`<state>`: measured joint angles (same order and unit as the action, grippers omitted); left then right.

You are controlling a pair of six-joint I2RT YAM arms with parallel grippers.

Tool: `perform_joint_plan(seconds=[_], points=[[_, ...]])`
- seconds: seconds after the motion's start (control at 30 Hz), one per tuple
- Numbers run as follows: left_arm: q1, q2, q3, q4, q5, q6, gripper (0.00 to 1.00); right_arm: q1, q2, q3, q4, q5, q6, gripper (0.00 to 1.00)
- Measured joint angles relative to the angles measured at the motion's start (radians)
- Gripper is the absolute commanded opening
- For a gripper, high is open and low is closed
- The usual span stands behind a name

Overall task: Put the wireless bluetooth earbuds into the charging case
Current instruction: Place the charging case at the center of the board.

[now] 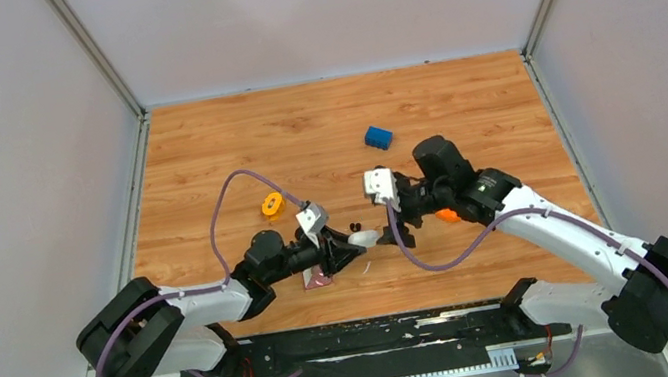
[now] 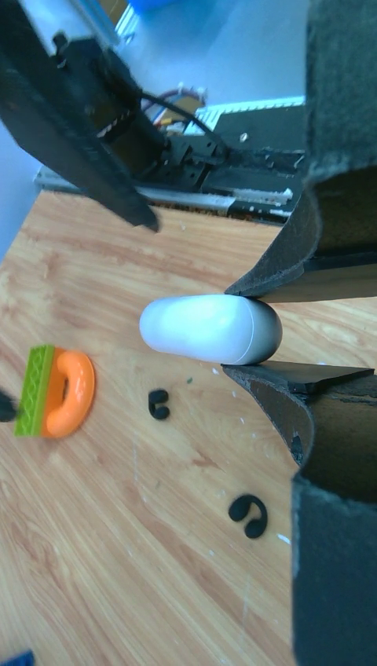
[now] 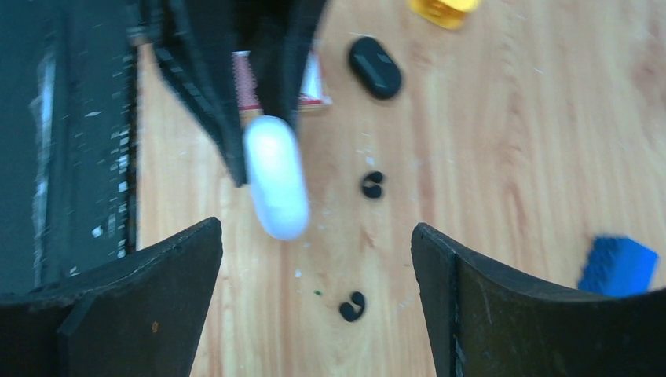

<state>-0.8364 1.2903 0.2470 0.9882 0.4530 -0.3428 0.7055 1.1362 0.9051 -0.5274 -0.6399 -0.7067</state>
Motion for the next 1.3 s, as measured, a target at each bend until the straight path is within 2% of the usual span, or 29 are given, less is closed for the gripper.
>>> perform_joint_plan(seconds=[0.2,0.33,0.53,0.67,0.8,0.93,1.03,1.07,1.3], points=[[0.016,-0.006,0.073,-0.168,-0.174,-0.107,0.05,-0.117,-0.014,-0.003,0.121,0.109,0.142,0.91],[0.028,0.003,0.199,-0.339,-0.256,-0.201,0.09,-0.151,-0.037,-0.008,0.177,0.213,0.204,0.90],[0.033,0.157,0.354,-0.407,-0.242,-0.305,0.14,-0.164,-0.077,-0.033,0.256,0.397,0.238,0.90],[0.038,0.295,0.509,-0.543,-0.251,-0.315,0.16,-0.175,-0.111,-0.043,0.287,0.510,0.259,0.92],[0.053,0.394,0.640,-0.602,-0.242,-0.329,0.19,-0.199,-0.165,-0.057,0.323,0.590,0.281,0.92],[0.067,0.473,0.708,-0.612,-0.224,-0.360,0.24,-0.210,-0.183,-0.057,0.343,0.621,0.290,0.92],[0.072,0.551,0.759,-0.642,-0.208,-0.385,0.43,-0.210,-0.182,-0.058,0.345,0.620,0.292,0.92],[0.072,0.570,0.770,-0.655,-0.203,-0.388,0.45,-0.210,-0.182,-0.058,0.346,0.619,0.292,0.92],[0.073,0.633,0.841,-0.784,-0.177,-0.383,0.45,-0.210,-0.183,-0.063,0.346,0.608,0.294,0.92]])
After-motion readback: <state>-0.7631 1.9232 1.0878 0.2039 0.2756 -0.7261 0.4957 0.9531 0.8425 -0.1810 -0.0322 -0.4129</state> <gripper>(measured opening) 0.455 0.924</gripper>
